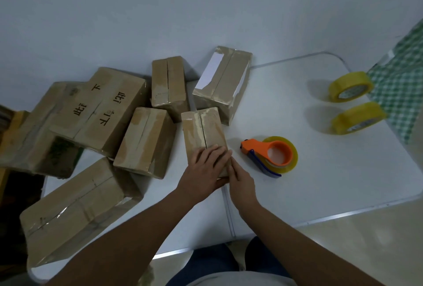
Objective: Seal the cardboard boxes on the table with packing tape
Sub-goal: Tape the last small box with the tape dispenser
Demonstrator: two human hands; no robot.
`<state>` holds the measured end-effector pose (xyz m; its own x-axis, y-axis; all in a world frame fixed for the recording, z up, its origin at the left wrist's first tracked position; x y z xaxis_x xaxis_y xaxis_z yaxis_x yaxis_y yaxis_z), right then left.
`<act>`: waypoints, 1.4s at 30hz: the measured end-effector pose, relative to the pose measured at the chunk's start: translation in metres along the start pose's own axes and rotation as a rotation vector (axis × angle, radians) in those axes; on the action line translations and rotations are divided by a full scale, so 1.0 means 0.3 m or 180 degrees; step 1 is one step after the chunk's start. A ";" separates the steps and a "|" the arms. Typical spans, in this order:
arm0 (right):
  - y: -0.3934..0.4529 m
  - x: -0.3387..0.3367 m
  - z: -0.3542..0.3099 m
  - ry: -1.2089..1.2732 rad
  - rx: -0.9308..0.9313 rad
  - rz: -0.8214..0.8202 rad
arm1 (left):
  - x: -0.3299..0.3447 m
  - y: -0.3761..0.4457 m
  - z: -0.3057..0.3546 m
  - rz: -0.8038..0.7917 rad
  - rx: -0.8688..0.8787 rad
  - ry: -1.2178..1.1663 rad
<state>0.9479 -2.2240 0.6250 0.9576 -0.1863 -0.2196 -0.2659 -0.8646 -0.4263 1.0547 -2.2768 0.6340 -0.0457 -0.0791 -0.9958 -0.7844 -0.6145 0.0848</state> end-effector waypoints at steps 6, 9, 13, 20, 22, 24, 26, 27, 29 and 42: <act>0.011 -0.041 -0.005 -0.0562 -0.0059 -0.0179 | -0.024 0.012 -0.004 -0.0343 -0.0022 -0.0587; -0.002 -0.067 -0.034 -0.0493 -0.0050 -0.0231 | -0.085 0.034 -0.056 -0.0650 -0.0115 -0.1879; -0.014 -0.083 -0.121 -0.1181 -0.0725 0.0057 | -0.221 -0.011 -0.181 0.0316 -0.1296 -0.3012; 0.055 0.134 -0.166 -0.3761 -0.2161 -0.0785 | -0.039 -0.354 -0.123 0.1117 -0.4965 -0.5625; 0.074 0.149 -0.140 -0.4193 -0.2276 -0.0777 | 0.009 -0.386 -0.075 0.0922 -0.5441 -0.6272; 0.081 0.150 -0.121 -0.4393 -0.2257 -0.0713 | 0.029 -0.390 -0.048 0.0818 -0.5404 -0.6546; 0.080 0.155 -0.112 -0.4508 -0.2238 -0.0671 | 0.026 -0.388 -0.040 0.0937 -0.5305 -0.6528; 0.077 0.158 -0.110 -0.4522 -0.2224 -0.0654 | 0.020 -0.389 -0.043 0.1016 -0.5266 -0.6430; 0.064 0.156 -0.105 -0.4444 -0.2146 -0.0566 | 0.007 -0.390 -0.055 0.1119 -0.5090 -0.6234; 0.025 0.146 -0.089 -0.4225 -0.2073 -0.0185 | 0.013 -0.379 -0.089 0.1469 -0.4245 -0.5288</act>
<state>0.9907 -2.2511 0.6357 0.0705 0.0979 -0.9927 0.2073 -0.9749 -0.0814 1.1602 -2.2282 0.6214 -0.9727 -0.2275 0.0462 0.1742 -0.8468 -0.5025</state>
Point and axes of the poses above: each hand's wrist, its own y-axis towards the middle knuckle, its own x-axis out of the palm, z = x × y, the point moved 5 cm from there along y, towards the middle knuckle, and after that the axes turned 3 degrees about x, right-handed, at the moved point
